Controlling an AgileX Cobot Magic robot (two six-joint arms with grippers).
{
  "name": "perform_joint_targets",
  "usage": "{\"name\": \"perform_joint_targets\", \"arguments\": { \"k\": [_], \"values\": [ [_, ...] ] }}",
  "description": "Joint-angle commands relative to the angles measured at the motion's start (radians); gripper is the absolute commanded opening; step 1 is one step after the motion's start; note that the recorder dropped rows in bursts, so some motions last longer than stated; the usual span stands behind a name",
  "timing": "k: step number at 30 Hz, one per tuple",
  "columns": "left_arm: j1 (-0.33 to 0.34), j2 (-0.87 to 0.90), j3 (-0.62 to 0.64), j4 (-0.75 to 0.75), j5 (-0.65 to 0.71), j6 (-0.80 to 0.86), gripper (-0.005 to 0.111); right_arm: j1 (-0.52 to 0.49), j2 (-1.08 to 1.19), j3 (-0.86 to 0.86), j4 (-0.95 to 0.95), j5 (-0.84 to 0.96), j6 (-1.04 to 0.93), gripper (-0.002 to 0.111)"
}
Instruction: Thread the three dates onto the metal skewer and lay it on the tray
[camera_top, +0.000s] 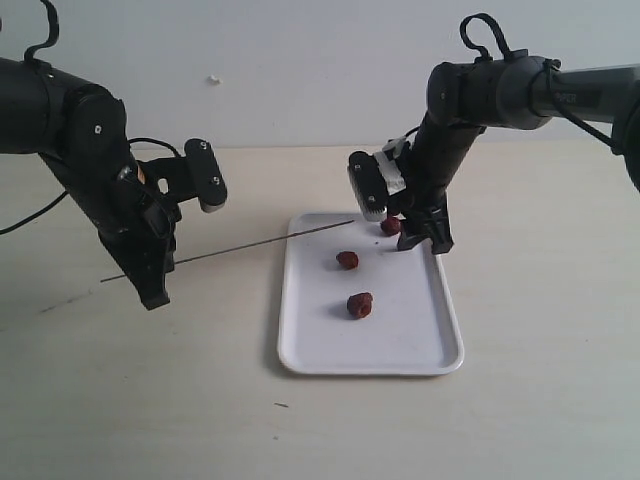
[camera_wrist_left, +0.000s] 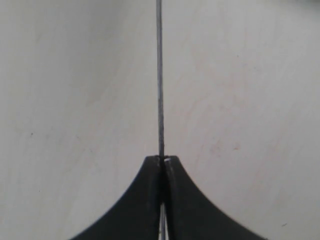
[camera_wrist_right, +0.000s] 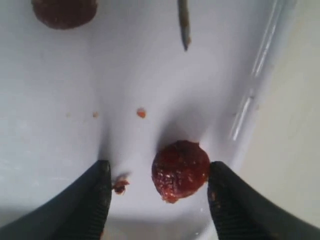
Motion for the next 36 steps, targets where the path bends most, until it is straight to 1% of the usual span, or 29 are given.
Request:
{"name": "perform_joint_targets", "arguments": {
  "k": [1,10,17,23,27,30,36],
  "values": [
    [0.000,0.000,0.002,0.001,-0.007,0.000,0.000,-0.002,0.023,0.008,0.004,0.009,-0.056,0.059],
    [0.000,0.000,0.002,0.001,-0.016,0.000,0.000,-0.002,0.023,0.008,0.004,-0.024,-0.163,0.059],
    [0.000,0.000,0.002,0.001,-0.016,0.000,0.000,-0.002,0.023,0.008,0.017,-0.088,-0.178,0.059],
    [0.000,0.000,0.002,0.001,-0.018,0.000,0.000,-0.002,0.023,0.008,0.174,-0.103,-0.168,0.059],
    [0.000,0.000,0.002,0.001,-0.018,0.000,0.000,-0.002,0.023,0.008,0.265,-0.117,-0.118,0.059],
    [0.000,0.000,0.002,0.001,-0.018,0.000,0.000,-0.002,0.023,0.008,0.259,-0.135,-0.071,0.059],
    [0.000,0.000,0.002,0.001,-0.018,0.000,0.000,-0.002,0.023,0.008,0.196,-0.139,-0.071,0.059]
  ]
}}
